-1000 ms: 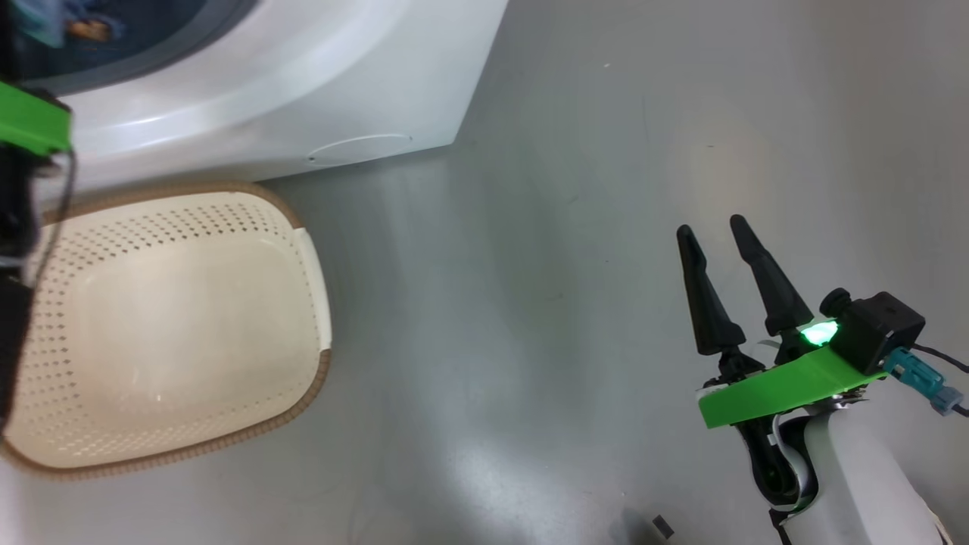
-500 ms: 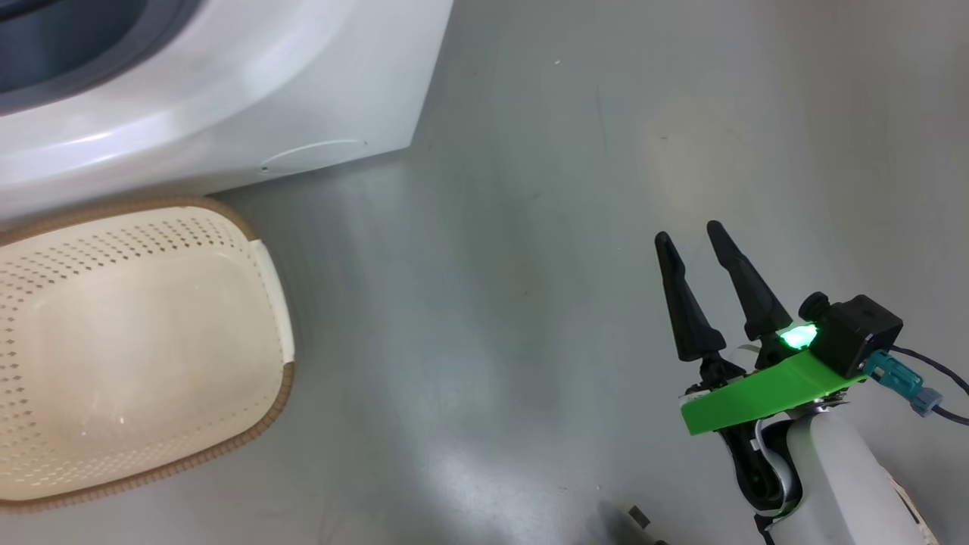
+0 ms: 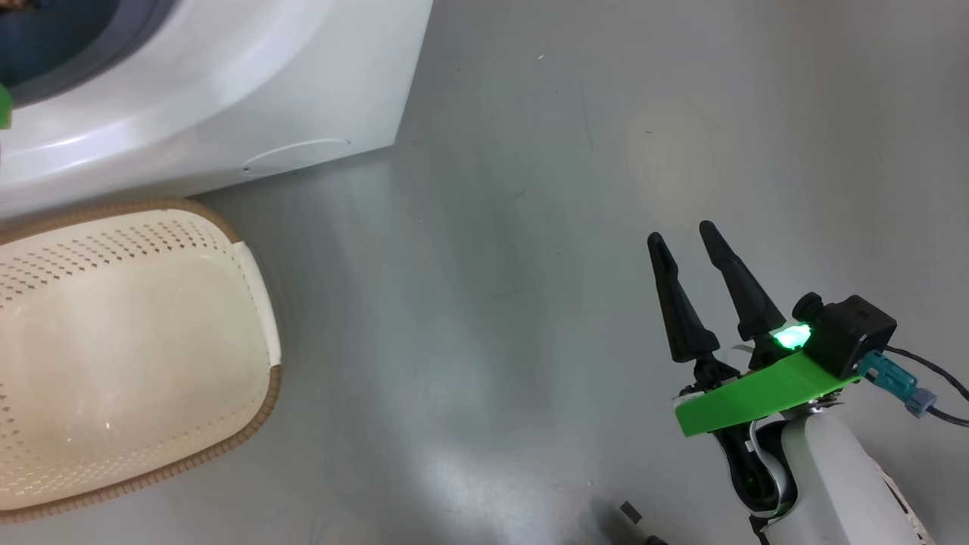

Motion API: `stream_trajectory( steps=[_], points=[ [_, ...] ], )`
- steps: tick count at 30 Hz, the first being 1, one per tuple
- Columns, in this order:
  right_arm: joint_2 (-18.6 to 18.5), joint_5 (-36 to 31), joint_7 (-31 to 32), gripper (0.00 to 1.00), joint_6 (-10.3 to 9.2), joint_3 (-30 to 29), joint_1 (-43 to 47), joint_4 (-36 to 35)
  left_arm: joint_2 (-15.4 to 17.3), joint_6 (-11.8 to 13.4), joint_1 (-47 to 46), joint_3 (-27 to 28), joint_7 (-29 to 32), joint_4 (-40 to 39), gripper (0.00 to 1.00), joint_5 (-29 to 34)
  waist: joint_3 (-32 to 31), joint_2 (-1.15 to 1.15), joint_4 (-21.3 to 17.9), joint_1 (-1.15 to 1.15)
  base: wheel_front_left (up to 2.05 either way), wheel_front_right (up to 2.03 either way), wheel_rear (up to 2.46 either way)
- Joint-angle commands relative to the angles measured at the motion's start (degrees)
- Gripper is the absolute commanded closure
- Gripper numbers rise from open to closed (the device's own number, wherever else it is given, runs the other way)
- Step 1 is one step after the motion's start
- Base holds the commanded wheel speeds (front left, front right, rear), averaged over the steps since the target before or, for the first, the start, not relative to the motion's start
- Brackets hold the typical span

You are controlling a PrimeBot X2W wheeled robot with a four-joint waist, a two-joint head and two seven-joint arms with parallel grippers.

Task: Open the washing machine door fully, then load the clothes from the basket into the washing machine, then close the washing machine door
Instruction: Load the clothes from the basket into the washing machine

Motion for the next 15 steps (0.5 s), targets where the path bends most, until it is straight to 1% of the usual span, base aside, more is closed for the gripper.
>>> stream_trajectory(
  steps=[1, 3, 5, 6, 7, 8, 15],
  points=[
    [0.15, 0.26, -0.42, 0.0, 0.09, 1.08, 0.78, -1.29, 2.65, -0.05, -1.47, 0.5, -0.29, 0.45, 0.92, 0.53, -0.01, 0.0, 0.14, 0.0, 0.0, 0.0, 0.0],
    [0.08, 0.27, -0.42, 0.0, 0.09, 1.13, 0.76, -1.29, 2.77, -0.09, -2.6, -0.85, -0.29, 3.16, 0.8, 1.35, -0.1, 0.0, 0.3, 0.0, 0.0, 0.0, 0.0],
    [0.04, 0.3, -0.42, 0.0, 0.09, 1.44, 0.72, -1.22, 2.49, -0.12, -4.4, -2.26, -0.29, 6.8, 0.58, 1.38, -0.27, 0.0, 0.49, 0.0, 0.0, 0.0, 0.0],
    [0.06, 0.33, -0.42, 0.0, 0.09, 1.58, 0.7, -1.2, 2.38, -0.13, -4.88, -2.82, -0.29, 7.36, 0.51, 1.19, -0.32, 0.0, 0.51, 0.0, 0.0, 0.0, 0.0],
    [0.07, 0.36, -0.42, 0.0, 0.09, 1.71, 0.7, -1.19, 2.44, -0.13, -5.29, -3.43, -0.29, 7.92, 0.35, 1.14, -0.38, 0.0, 0.53, 0.0, 0.0, 0.0, 0.0],
    [0.07, 0.38, -0.42, 0.0, 0.09, 1.81, 0.69, -1.2, 2.58, -0.13, -5.79, -3.8, -0.29, 8.12, 0.0, 0.99, -0.33, 0.0, 0.54, 0.0, 0.0, 0.0, 0.0],
    [0.05, 0.52, -0.42, 0.0, 0.09, 1.72, 0.39, -1.35, 2.4, -0.14, -7.02, -5.98, -0.29, 10.67, 0.0, -0.54, 0.09, 0.0, 0.69, 0.0, 0.0, 0.0, 0.0]
  ],
)
